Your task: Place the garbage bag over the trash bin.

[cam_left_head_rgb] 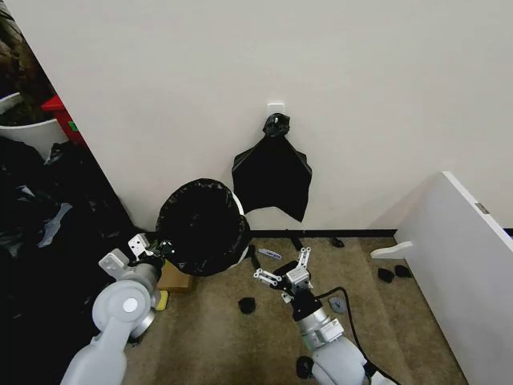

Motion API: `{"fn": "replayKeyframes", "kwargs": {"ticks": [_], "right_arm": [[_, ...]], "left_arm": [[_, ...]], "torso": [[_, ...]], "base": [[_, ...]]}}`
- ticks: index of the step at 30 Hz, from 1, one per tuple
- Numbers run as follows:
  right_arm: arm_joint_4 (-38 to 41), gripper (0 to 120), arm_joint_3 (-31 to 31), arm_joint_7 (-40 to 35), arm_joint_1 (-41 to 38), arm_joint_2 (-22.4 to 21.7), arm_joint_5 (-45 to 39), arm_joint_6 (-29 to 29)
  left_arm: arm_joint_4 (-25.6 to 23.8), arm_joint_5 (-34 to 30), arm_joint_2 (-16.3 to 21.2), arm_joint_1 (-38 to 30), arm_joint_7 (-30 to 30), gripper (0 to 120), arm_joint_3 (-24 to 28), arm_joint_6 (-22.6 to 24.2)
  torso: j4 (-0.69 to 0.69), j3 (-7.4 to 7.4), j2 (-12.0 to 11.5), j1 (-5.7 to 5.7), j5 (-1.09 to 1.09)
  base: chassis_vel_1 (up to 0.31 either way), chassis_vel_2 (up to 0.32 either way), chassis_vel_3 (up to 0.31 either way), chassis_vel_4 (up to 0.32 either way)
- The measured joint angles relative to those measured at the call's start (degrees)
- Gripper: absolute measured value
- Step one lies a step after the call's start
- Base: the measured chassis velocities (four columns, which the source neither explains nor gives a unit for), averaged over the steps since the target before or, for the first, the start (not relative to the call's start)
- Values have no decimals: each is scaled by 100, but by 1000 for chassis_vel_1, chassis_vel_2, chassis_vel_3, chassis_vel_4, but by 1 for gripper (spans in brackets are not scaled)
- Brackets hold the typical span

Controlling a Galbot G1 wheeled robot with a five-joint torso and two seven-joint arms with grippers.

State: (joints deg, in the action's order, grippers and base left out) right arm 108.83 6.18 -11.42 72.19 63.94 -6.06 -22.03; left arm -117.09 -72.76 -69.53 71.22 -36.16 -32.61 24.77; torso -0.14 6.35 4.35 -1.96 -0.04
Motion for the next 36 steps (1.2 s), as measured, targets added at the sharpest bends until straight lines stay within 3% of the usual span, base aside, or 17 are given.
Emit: {"fn": "replayKeyframes", "kwargs": {"ticks": [11, 27, 36], "right_arm": [[-312, 100, -115, 80, -260, 153, -10, 35], [-703, 100, -223, -7, -404, 278, 27, 118], [-797, 100, -251, -162, -523, 344, -406, 279]], "left_arm": [[-2, -669, 120, -51, -202, 1, -196, 736], [-196, -712, 96, 17, -203, 1, -99, 891], [-349, -750, 91, 97, -186, 1, -158, 949]], "torso": [[-1, 0, 0, 0, 0], [-1, 0, 0, 0, 1], [0, 0, 0, 0, 0]], "base": [[0, 0, 0, 0], [0, 0, 0, 0], [0, 0, 0, 0]]}}
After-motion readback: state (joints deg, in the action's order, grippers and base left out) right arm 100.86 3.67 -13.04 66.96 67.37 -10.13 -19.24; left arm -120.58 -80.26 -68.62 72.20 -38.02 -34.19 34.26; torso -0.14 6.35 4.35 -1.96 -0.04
